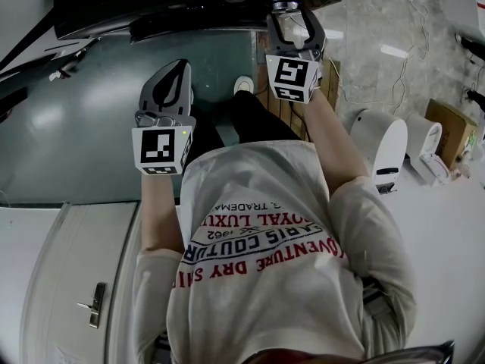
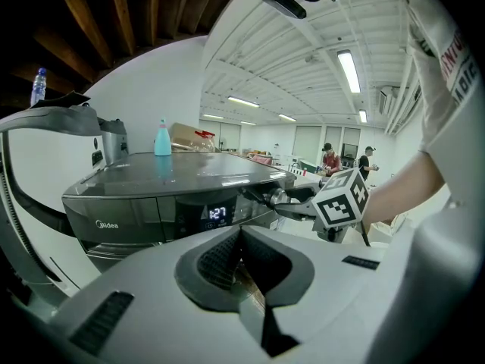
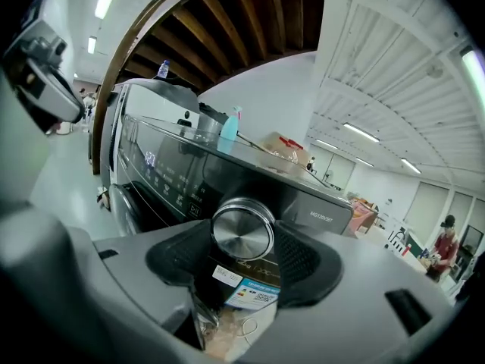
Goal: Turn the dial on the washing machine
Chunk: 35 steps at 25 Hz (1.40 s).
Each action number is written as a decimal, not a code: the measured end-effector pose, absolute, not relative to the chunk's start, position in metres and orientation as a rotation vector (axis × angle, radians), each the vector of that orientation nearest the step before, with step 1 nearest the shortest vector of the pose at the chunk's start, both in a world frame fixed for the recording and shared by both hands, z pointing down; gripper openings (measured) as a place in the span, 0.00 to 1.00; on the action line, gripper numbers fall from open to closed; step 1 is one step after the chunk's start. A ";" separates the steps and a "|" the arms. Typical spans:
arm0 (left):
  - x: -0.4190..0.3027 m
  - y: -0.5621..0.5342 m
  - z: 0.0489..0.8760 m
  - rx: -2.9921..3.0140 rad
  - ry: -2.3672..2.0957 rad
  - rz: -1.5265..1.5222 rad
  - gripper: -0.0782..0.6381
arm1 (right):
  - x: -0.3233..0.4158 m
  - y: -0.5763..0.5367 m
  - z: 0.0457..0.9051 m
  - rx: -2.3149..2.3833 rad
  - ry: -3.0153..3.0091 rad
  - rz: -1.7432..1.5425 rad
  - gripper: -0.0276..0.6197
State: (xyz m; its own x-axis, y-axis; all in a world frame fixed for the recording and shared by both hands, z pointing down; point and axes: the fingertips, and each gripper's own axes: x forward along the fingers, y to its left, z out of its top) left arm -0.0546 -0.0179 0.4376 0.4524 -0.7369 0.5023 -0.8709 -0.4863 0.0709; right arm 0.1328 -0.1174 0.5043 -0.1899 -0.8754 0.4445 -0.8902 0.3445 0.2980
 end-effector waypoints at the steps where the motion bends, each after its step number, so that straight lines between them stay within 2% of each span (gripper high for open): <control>1: -0.055 -0.018 0.437 2.392 -1.370 0.592 0.13 | 0.133 -0.118 0.504 1.529 -2.077 0.035 0.47; 11: -0.053 -0.030 0.400 2.486 -1.366 0.557 0.13 | 0.118 -0.095 0.449 1.527 -2.202 0.138 0.46; 17: -0.068 -0.043 0.353 2.578 -1.407 0.508 0.13 | 0.105 -0.083 0.388 1.564 -2.308 0.175 0.34; 25: -0.082 -0.047 0.277 2.746 -1.431 0.440 0.13 | 0.099 -0.073 0.305 1.693 -2.398 0.111 0.12; 29: -0.090 -0.047 0.244 2.820 -1.453 0.383 0.13 | 0.091 -0.060 0.274 1.721 -2.429 -0.035 0.09; 35: -0.110 -0.045 0.212 2.832 -1.503 0.284 0.13 | 0.076 -0.050 0.251 1.701 -2.477 -0.076 0.09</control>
